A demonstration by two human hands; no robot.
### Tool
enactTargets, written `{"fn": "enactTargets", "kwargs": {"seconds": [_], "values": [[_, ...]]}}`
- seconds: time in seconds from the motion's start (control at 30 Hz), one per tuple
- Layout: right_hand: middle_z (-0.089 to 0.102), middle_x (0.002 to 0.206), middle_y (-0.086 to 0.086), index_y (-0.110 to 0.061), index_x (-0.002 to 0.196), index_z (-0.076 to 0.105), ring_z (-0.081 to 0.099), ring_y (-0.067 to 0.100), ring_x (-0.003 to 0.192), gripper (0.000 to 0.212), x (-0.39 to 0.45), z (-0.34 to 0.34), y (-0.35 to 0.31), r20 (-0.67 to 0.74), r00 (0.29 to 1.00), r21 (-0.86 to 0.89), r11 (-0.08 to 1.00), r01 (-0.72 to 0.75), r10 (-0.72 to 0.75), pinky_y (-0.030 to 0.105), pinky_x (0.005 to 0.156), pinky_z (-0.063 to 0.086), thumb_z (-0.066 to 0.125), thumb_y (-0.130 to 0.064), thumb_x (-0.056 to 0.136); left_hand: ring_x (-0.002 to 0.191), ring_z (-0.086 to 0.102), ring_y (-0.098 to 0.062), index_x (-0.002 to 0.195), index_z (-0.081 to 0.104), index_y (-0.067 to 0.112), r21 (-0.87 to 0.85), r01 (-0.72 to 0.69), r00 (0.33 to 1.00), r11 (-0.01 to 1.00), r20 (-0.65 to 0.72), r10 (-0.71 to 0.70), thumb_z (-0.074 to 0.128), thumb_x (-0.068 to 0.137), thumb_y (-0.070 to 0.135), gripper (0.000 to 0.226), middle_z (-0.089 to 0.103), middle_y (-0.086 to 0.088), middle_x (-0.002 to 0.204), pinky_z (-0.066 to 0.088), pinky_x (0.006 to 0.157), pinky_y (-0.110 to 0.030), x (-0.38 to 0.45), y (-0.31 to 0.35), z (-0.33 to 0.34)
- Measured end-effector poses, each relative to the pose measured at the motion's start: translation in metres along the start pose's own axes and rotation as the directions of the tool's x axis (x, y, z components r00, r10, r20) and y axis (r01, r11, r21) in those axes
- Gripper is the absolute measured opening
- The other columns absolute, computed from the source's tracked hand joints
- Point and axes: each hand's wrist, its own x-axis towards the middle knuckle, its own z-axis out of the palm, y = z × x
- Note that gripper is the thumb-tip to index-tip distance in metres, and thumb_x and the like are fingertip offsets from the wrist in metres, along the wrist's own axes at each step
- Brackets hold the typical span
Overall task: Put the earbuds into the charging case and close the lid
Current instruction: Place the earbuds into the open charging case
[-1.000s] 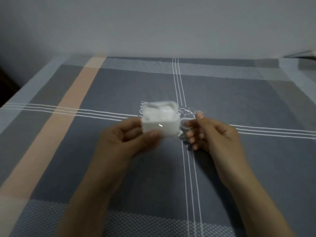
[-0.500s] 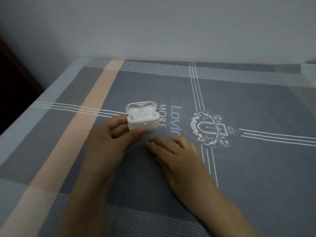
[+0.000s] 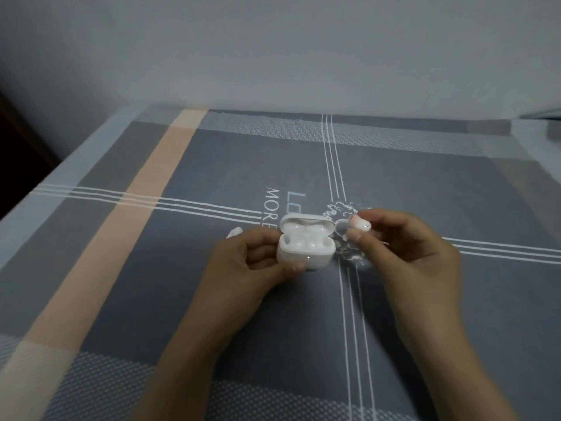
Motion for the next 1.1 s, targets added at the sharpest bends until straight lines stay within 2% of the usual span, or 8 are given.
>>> {"fn": "enactTargets", "kwargs": {"seconds": [0.13,0.27,0.47,0.73,0.87,0.97,1.03,1.1], "values": [[0.074,0.082,0.001,-0.022,0.083,0.070,0.067,0.013,0.073,0.022,-0.001,-0.002,-0.001,-0.028,0.996,-0.127,0.988,0.083,-0.087,0.025,0.070,0.055,0.079,-0.009,0.069,0.083,0.074,-0.006,0.094,0.073,0.014,0.006,0.024,0.999,1.000,0.026,-0.025,0.076,0.070,0.004,0.026,0.080,0.005,0.086,0.055,0.070,-0.011,-0.003,0.002,0.009],[0.069,0.089,0.001,-0.014,0.087,0.070,0.067,0.015,0.081,0.016,-0.004,-0.001,0.001,0.121,0.945,-0.375,0.868,0.326,-0.303,0.026,0.074,0.055,0.076,-0.009,0.074,0.078,0.073,-0.002,0.091,0.073,0.020,0.029,0.047,0.999,0.999,0.026,-0.047,0.078,0.069,0.006,0.027,0.080,0.009,0.085,0.051,0.062,-0.006,-0.004,0.005,0.012],[0.068,0.086,0.002,-0.009,0.086,0.073,0.065,0.009,0.084,0.012,-0.003,0.000,0.007,0.197,0.903,-0.425,0.796,0.430,-0.383,0.019,0.075,0.051,0.076,-0.006,0.075,0.077,0.074,-0.003,0.094,0.073,0.014,0.045,0.039,0.999,0.998,0.023,-0.040,0.077,0.068,0.003,0.028,0.079,0.007,0.086,0.051,0.061,-0.006,-0.004,0.006,0.012],[0.066,0.098,0.001,-0.019,0.093,0.075,0.062,0.012,0.096,0.014,-0.005,0.002,0.006,0.242,0.938,-0.396,0.857,0.330,-0.249,0.012,0.078,0.046,0.068,-0.020,0.082,0.083,0.074,-0.009,0.097,0.073,0.013,-0.001,0.045,0.999,0.999,0.018,-0.045,0.077,0.069,0.004,0.029,0.080,0.000,0.088,0.057,0.070,-0.013,-0.003,0.005,0.008],[0.069,0.103,0.003,-0.018,0.105,0.071,0.065,0.014,0.097,0.021,-0.005,0.004,0.001,0.123,0.977,-0.227,0.954,0.197,-0.173,0.017,0.082,0.050,0.060,-0.016,0.087,0.086,0.075,-0.013,0.095,0.073,0.012,-0.079,0.038,0.999,0.996,0.035,-0.036,0.077,0.064,0.007,0.031,0.080,-0.001,0.089,0.058,0.075,-0.018,-0.003,0.005,0.003],[0.073,0.101,-0.001,-0.020,0.104,0.071,0.068,0.010,0.095,0.021,0.001,0.006,0.007,0.021,0.999,-0.155,0.987,0.029,-0.026,0.029,0.087,0.054,0.056,-0.013,0.091,0.091,0.074,-0.018,0.093,0.075,0.015,-0.128,0.028,0.994,0.991,0.107,-0.014,0.078,0.054,0.019,0.039,0.080,-0.003,0.092,0.059,0.080,-0.024,-0.003,0.007,-0.004],[0.073,0.101,-0.005,-0.024,0.103,0.070,0.068,0.009,0.095,0.020,0.004,0.010,0.013,0.057,0.997,-0.211,0.977,-0.029,0.042,0.039,0.090,0.054,0.059,-0.016,0.088,0.090,0.074,-0.019,0.090,0.076,0.015,-0.161,0.034,0.985,0.986,0.174,-0.005,0.077,0.053,0.016,0.037,0.080,-0.005,0.091,0.059,0.076,-0.022,-0.005,0.010,-0.009],[0.072,0.104,-0.005,-0.030,0.104,0.069,0.066,0.007,0.097,0.027,0.001,0.017,0.018,0.187,0.982,-0.291,0.956,0.033,0.023,0.039,0.090,0.053,0.066,-0.025,0.077,0.082,0.075,-0.016,0.081,0.076,0.011,-0.193,0.063,0.971,0.979,0.238,-0.015,0.075,0.052,0.006,0.030,0.080,-0.005,0.083,0.058,0.067,-0.018,-0.007,0.013,-0.011]]}}
